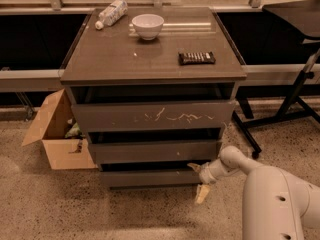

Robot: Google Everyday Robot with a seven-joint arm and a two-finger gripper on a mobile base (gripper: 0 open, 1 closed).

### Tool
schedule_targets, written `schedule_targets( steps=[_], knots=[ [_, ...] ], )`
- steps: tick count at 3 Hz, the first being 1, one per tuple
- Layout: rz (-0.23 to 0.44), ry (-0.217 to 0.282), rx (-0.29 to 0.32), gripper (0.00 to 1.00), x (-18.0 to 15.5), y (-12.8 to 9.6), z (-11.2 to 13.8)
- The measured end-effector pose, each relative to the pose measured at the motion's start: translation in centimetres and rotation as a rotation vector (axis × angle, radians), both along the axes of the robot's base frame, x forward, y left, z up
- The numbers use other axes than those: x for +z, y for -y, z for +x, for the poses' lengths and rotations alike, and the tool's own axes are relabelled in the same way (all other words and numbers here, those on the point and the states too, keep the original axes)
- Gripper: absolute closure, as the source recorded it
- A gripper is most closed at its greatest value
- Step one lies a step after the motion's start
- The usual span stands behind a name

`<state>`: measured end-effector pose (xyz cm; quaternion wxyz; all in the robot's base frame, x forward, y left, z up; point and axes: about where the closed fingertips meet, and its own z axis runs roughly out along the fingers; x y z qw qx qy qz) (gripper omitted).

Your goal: Open bottom drawer

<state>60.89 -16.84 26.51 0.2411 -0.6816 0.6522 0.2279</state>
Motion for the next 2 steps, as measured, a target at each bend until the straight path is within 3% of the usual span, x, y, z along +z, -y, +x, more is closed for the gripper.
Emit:
schedule_targets(
  steps=[2],
  knots=[
    [-0.074, 0.044, -0.014, 0.00, -3.6, -1.6, 1.8]
  ],
)
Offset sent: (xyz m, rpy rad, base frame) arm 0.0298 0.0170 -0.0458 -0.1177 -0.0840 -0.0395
